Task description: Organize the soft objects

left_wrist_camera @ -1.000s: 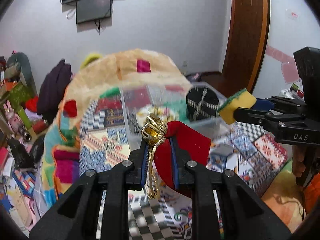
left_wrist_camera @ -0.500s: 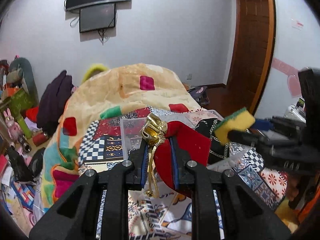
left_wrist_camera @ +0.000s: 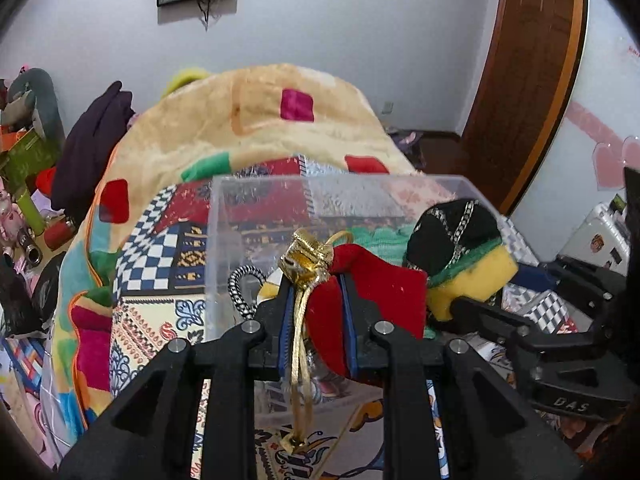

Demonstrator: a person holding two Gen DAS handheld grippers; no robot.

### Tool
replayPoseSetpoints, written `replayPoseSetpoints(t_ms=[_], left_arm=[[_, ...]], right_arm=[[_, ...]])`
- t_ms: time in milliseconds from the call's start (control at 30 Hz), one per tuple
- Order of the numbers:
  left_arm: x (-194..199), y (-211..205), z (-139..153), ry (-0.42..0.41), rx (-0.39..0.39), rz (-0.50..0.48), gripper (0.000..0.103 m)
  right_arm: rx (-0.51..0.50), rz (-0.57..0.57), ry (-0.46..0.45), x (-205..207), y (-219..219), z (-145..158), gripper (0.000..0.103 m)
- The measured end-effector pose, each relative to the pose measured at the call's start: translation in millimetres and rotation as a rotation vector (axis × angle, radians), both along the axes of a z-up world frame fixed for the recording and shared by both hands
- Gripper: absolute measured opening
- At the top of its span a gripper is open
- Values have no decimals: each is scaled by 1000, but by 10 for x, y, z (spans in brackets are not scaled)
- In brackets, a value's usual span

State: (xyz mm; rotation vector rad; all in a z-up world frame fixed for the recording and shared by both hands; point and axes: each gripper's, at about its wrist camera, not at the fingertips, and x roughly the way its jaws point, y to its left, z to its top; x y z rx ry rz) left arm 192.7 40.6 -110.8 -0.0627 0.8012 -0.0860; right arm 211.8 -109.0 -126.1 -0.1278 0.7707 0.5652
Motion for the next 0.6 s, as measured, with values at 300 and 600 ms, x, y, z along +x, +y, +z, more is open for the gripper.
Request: replayPoseSetpoints(t_ms=[300, 600], left_arm=[[-102, -4, 27, -10, 2, 0, 46], [-535, 41, 443, -137, -21, 6, 48]], right_arm=[[19, -6, 11, -33, -92, 53, 66], [61, -5, -59, -228, -243, 376, 70]])
